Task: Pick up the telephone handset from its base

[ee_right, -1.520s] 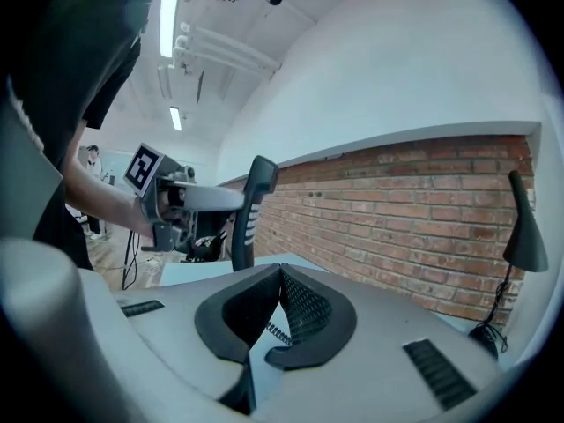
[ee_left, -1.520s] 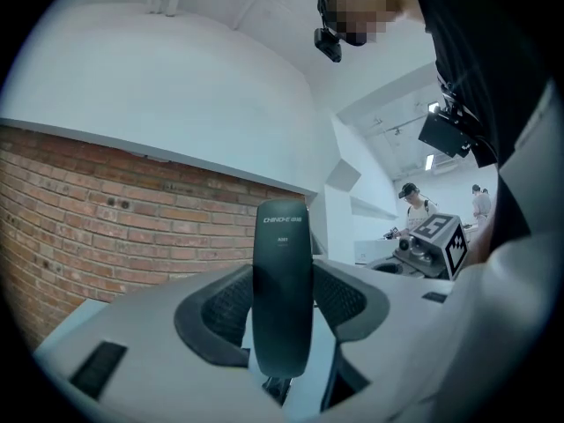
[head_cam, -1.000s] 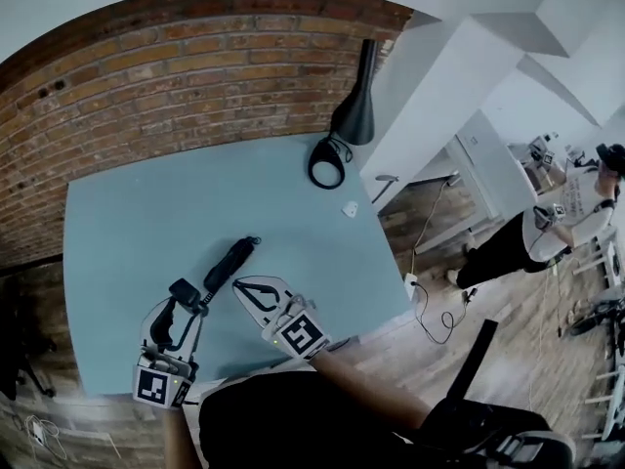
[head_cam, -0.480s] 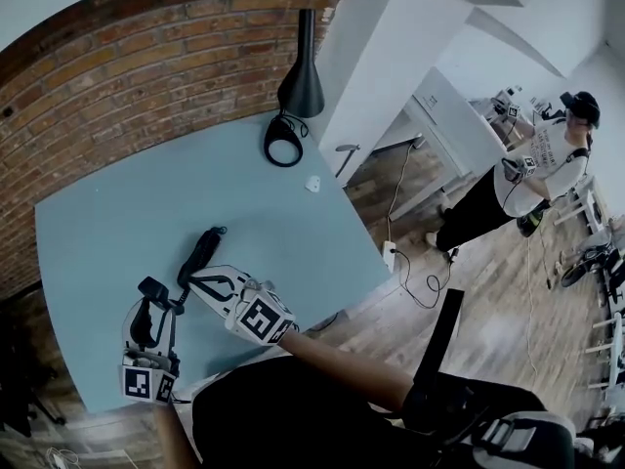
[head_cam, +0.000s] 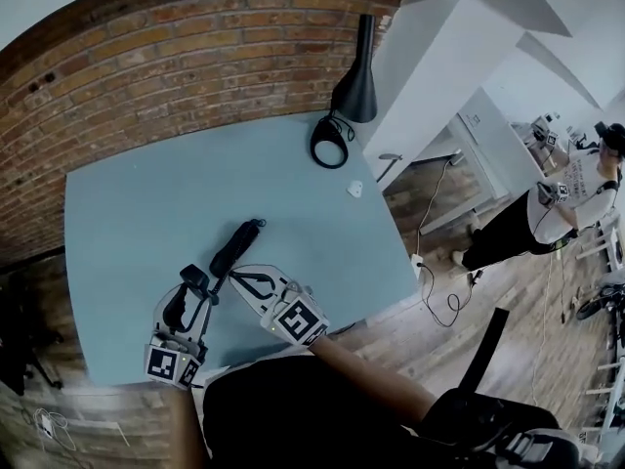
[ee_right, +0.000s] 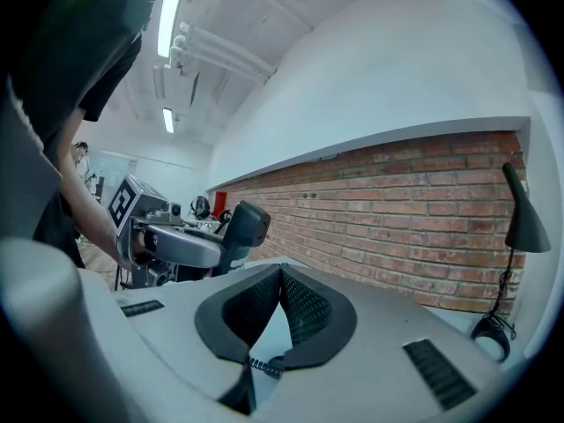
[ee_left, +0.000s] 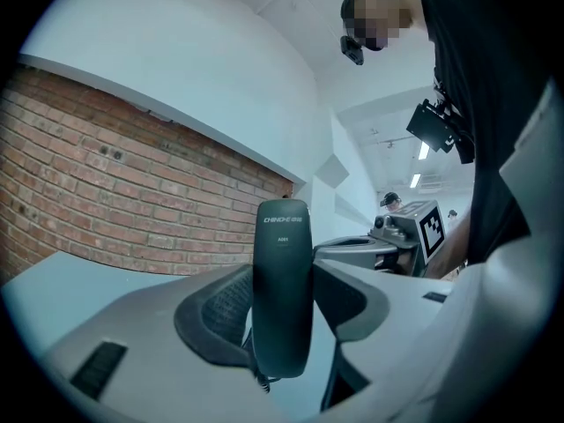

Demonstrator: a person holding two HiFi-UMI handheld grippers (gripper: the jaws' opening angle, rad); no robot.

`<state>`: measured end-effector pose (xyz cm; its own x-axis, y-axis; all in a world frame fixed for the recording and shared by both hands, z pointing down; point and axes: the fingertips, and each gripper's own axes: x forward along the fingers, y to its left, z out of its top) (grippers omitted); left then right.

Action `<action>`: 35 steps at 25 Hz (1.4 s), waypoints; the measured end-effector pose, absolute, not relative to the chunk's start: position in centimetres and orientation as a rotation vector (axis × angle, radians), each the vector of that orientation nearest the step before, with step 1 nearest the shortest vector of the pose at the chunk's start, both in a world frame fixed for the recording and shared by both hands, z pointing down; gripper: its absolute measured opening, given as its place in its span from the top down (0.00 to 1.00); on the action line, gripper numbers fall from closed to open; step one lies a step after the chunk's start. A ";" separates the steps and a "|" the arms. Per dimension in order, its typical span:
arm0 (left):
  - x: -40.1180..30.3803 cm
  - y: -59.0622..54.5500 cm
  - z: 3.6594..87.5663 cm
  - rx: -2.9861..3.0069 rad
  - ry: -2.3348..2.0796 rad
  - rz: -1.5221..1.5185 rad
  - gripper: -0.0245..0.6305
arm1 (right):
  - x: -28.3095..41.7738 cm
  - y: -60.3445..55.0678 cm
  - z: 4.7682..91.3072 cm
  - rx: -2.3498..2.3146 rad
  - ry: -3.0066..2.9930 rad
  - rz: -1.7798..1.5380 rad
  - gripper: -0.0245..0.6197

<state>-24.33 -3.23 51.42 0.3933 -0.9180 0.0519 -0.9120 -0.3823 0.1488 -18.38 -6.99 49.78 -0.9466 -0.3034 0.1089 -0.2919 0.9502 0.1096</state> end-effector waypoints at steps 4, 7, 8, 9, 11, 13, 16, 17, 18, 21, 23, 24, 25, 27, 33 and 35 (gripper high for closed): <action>-23.9 -3.0 52.0 2.487 -1.640 -0.032 0.60 | -18.1 -6.9 50.1 0.454 -2.982 -0.106 0.92; -23.9 -2.8 52.7 2.485 -1.638 0.019 0.60 | -18.2 -6.8 50.4 0.448 -2.972 -0.106 0.92; -24.0 -2.8 52.8 2.480 -1.639 0.021 0.60 | -18.3 -6.8 50.6 0.444 -2.970 -0.103 0.92; -24.2 -2.8 52.9 2.475 -1.643 0.018 0.60 | -18.5 -6.8 50.8 0.440 -2.971 -0.095 0.92; -24.6 -2.7 53.1 2.470 -1.660 0.010 0.60 | -18.9 -6.5 51.3 0.427 -2.975 -0.073 0.92; -24.8 -2.6 53.3 2.468 -1.677 0.008 0.60 | -19.2 -6.2 51.7 0.414 -2.980 -0.050 0.92; -25.0 -2.4 53.5 2.461 -1.680 0.029 0.60 | -19.4 -5.9 52.1 0.414 -2.975 -0.005 0.92; -25.0 -2.2 53.7 2.458 -1.677 0.042 0.60 | -19.6 -5.8 52.2 0.405 -2.970 -0.009 0.92; -25.0 -2.1 53.9 2.458 -1.674 0.047 0.60 | -19.7 -5.6 52.3 0.390 -2.965 -0.017 0.92; -25.0 -1.8 54.4 2.460 -1.668 0.050 0.60 | -20.0 -5.0 52.9 0.347 -2.949 -0.025 0.92; -24.9 -1.7 54.4 2.457 -1.664 0.079 0.60 | -20.1 -4.7 53.3 0.327 -2.938 -0.029 0.92; -24.9 -1.8 54.3 2.457 -1.664 0.097 0.60 | -20.1 -4.5 53.4 0.319 -2.934 -0.030 0.92; -25.0 -1.9 54.1 2.458 -1.664 0.103 0.60 | -20.2 -4.4 53.5 0.315 -2.931 -0.031 0.92; -25.2 -2.1 53.9 2.466 -1.667 0.085 0.60 | -20.2 -4.1 53.5 0.317 -2.931 -0.013 0.92; -25.4 -2.5 53.7 2.486 -1.674 0.036 0.60 | -20.4 -4.1 53.5 0.313 -2.932 -0.021 0.92; -25.3 -2.5 53.7 2.487 -1.673 0.041 0.60 | -20.4 -4.1 53.6 0.319 -2.932 -0.008 0.92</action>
<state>-25.33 -2.54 53.71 0.3798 -0.9194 0.1026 -0.9233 -0.3697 0.1041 -20.36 -4.14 53.58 -0.9583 -0.2139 0.1896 -0.2128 0.9767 0.0261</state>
